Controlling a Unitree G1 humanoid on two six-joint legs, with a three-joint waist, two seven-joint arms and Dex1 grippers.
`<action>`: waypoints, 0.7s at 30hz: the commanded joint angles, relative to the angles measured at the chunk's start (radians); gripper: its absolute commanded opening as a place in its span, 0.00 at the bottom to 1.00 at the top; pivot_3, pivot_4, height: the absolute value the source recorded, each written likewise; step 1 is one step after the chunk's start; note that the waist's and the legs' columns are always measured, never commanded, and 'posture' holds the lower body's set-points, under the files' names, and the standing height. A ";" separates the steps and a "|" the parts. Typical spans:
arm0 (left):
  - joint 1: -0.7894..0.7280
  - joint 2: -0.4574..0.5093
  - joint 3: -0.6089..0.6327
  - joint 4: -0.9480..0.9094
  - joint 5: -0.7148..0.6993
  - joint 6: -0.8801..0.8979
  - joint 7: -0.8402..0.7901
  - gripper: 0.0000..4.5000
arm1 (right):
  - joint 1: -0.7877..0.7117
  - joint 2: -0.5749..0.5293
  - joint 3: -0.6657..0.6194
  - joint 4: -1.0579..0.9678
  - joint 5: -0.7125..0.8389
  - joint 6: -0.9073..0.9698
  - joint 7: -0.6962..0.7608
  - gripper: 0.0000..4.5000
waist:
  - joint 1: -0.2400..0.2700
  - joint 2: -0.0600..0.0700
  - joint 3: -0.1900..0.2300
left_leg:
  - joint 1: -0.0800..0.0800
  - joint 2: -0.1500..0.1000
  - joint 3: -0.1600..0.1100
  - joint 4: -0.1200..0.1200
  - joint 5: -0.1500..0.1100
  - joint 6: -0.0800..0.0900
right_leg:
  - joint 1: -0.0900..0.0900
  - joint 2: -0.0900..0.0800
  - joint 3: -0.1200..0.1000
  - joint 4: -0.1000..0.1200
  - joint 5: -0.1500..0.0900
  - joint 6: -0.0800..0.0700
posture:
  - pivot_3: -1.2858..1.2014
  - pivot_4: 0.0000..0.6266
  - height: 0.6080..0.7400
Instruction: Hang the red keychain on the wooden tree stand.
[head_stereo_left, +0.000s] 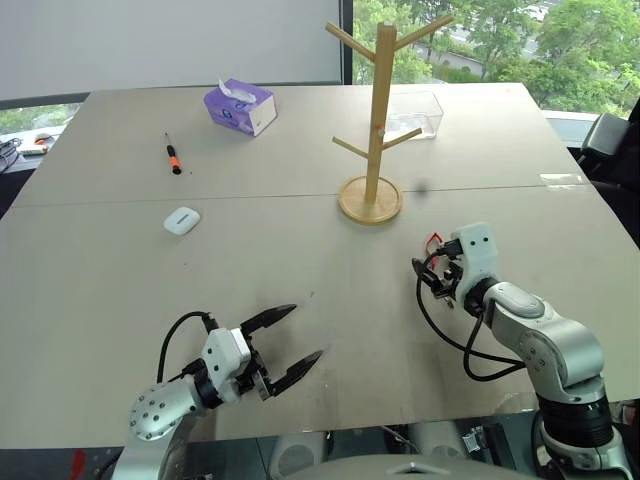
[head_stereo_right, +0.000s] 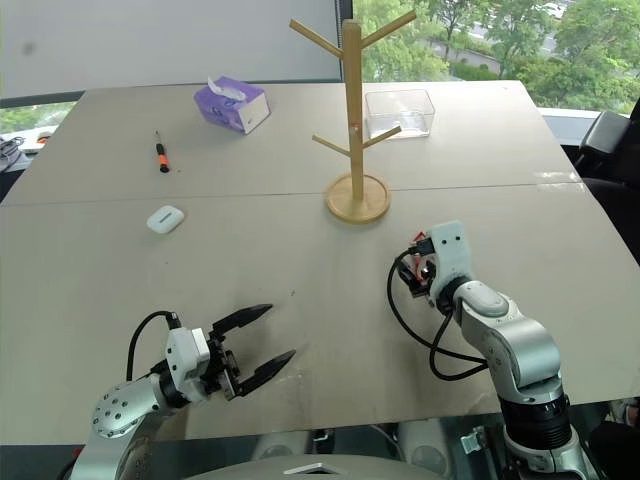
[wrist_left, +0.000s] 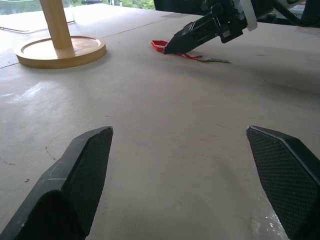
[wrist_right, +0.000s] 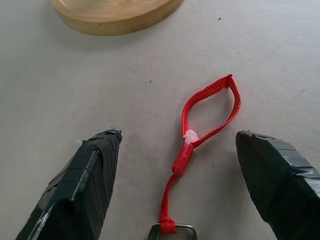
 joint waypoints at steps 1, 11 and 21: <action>0.011 -0.002 0.004 -0.017 -0.001 -0.027 0.008 1.00 | -0.016 0.002 0.002 -0.018 -0.014 0.018 -0.003 0.78 | -0.002 0.000 0.000 | 0.000 0.000 0.000 0.000 0.000 0.000 | 0.000 0.000 0.000 0.000 0.000 0.000 | 0.52 0.24 1.00; 0.009 -0.002 0.004 -0.021 -0.003 -0.025 0.021 1.00 | -0.022 0.022 -0.012 -0.018 -0.015 0.084 0.009 0.02 | -0.018 0.000 0.000 | 0.000 0.000 -0.001 -0.001 0.000 0.000 | 0.000 0.000 -0.001 -0.001 0.000 0.000 | 0.52 0.24 1.00; -0.085 -0.010 -0.006 -0.138 -0.051 0.131 0.123 1.00 | -0.069 -0.087 -0.039 -0.083 -0.013 -0.129 0.171 0.02 | -0.015 0.003 0.004 | -0.001 0.000 -0.001 -0.001 0.000 0.000 | 0.000 -0.002 -0.001 -0.001 0.000 0.000 | 0.52 0.24 1.00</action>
